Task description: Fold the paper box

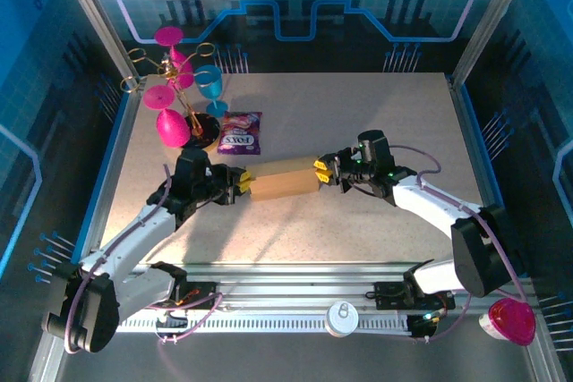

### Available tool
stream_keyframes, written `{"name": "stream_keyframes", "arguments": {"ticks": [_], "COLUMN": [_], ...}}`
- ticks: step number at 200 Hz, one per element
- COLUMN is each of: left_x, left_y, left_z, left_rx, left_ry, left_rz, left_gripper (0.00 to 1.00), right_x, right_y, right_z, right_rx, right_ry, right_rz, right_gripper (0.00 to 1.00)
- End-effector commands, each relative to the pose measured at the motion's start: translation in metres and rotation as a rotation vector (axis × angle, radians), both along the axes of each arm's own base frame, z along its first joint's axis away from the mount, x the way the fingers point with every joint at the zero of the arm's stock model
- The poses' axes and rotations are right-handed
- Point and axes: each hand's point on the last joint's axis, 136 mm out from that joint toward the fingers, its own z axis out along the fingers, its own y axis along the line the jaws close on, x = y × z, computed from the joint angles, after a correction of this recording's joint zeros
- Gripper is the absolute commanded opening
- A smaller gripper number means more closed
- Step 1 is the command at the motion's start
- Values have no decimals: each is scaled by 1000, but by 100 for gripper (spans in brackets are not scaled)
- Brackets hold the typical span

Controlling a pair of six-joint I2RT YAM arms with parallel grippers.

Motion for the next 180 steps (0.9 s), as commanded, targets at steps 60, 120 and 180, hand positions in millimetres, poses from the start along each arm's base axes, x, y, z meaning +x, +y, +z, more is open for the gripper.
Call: {"name": "stream_keyframes", "arguments": {"ticks": [60, 120, 180], "left_x": [-10, -12, -51], "left_y": [2, -11, -20], "left_z": [-20, -13, -28], "left_rx": [25, 39, 89], "left_ry": [55, 7, 35], "left_rz": [-9, -97, -210], "left_gripper": [3, 5, 25], "right_x": [-17, -12, -51], "right_y": [-20, -27, -39], "right_z": [-38, -12, -15], "right_rx": [-89, -169, -258], "right_ry": [91, -32, -80], "right_rz": [5, 117, 298], "right_gripper": [15, 22, 27]}}
